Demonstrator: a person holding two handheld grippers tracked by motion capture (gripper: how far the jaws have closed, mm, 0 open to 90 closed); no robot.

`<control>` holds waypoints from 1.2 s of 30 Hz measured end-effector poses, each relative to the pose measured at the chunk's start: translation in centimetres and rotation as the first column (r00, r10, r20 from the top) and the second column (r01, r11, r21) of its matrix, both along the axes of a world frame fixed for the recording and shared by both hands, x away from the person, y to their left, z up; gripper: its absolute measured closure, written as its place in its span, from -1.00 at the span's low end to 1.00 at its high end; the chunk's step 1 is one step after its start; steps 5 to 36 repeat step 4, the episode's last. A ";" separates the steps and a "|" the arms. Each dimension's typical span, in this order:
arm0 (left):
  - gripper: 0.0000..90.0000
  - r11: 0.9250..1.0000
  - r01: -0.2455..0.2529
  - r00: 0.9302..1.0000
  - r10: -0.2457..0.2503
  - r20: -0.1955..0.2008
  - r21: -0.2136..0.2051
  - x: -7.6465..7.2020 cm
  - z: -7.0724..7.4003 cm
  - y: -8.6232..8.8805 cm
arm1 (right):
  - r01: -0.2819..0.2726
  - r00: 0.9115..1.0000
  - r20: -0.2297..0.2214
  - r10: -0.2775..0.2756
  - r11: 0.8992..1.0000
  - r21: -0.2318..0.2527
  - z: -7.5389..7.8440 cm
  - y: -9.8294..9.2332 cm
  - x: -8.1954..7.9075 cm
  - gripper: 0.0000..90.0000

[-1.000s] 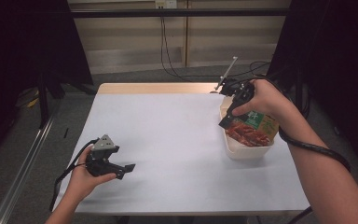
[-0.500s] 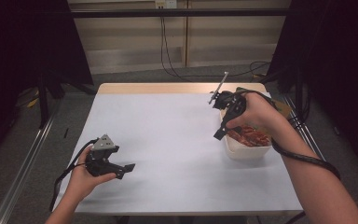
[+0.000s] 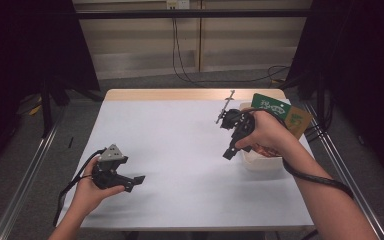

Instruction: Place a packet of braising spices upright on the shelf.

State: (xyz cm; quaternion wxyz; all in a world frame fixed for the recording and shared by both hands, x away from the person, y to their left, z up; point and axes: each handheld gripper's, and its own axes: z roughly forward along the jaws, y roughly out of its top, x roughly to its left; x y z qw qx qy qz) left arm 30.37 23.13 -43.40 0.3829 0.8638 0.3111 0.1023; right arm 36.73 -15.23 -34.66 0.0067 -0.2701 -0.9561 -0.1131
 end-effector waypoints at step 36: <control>-0.88 1.000 0.000 1.000 0.000 0.008 -0.003 0.1 0.0 0.1 | -0.010 1.000 0.006 0.010 1.000 0.030 -0.4 0.5 -0.5 -0.63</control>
